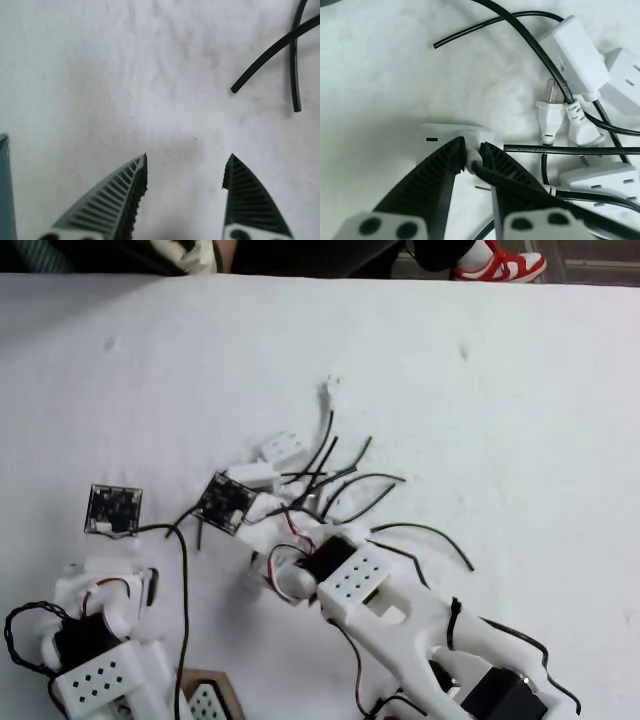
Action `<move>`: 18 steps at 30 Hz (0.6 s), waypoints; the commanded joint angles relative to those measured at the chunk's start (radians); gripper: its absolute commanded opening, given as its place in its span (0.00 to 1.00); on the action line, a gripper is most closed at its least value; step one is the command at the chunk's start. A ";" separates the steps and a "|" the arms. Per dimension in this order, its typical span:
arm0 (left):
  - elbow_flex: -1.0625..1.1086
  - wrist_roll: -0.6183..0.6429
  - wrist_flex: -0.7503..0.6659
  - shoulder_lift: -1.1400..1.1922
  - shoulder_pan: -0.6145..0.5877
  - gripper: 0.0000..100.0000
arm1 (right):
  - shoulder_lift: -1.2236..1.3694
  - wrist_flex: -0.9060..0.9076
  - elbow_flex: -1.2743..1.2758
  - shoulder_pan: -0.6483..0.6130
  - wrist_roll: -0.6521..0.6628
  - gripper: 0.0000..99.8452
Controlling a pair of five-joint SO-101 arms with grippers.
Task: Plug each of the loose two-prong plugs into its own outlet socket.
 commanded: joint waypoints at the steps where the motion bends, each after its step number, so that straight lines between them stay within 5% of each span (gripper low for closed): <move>1: -0.005 0.002 -0.020 -0.008 0.007 0.25 | 0.030 0.035 0.049 0.035 0.011 0.02; 9: -0.003 0.002 -0.020 -0.008 0.007 0.25 | -0.053 0.047 -0.034 0.036 0.008 0.02; 18: -0.003 0.002 -0.020 -0.008 0.007 0.25 | -0.309 0.263 -0.281 0.076 -0.069 0.02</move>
